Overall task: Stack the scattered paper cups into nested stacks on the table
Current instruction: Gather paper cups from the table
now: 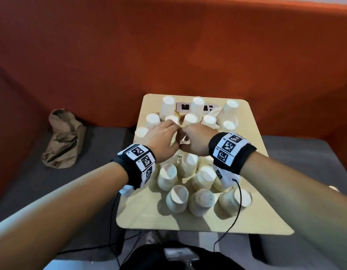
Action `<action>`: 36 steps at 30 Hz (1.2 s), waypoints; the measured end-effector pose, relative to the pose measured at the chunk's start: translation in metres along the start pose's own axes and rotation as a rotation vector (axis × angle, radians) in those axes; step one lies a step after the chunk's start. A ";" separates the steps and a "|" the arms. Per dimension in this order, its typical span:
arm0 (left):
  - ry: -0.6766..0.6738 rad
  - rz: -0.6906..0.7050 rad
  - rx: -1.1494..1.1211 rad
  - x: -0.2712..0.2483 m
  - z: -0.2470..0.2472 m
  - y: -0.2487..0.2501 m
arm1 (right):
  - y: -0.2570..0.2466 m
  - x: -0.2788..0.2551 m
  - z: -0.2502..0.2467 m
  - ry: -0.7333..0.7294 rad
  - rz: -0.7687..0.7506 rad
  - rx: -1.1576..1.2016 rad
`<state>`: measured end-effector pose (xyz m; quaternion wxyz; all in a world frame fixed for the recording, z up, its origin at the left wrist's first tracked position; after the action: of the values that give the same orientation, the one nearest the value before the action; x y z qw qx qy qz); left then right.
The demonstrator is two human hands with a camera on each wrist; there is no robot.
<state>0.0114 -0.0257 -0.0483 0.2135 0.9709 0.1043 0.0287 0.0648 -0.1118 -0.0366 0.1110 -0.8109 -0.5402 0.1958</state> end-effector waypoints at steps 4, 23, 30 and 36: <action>-0.042 0.018 -0.032 -0.016 0.018 0.030 | 0.003 -0.044 0.008 -0.017 0.000 0.003; -0.199 0.057 0.097 -0.075 0.063 0.092 | 0.046 -0.172 0.047 -0.276 0.056 -0.201; -0.206 0.099 0.086 -0.076 0.066 0.105 | 0.062 -0.179 0.067 -0.273 0.109 -0.261; -0.237 0.090 0.104 -0.077 0.059 0.103 | 0.061 -0.191 0.035 -0.180 0.144 -0.072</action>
<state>-0.0380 -0.1574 -0.0597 0.1722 0.9810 0.0363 -0.0821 0.0355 -0.3126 -0.0538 0.0186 -0.8302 -0.4951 0.2556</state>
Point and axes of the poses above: each hand's wrist, its own x-axis towards the middle knuckle, its own z-axis out of the palm, y = z × x, the point moved 7 cm from there along x, towards the middle knuckle, and after that the axes turned 11 degrees about -z, right-handed, at the moved point
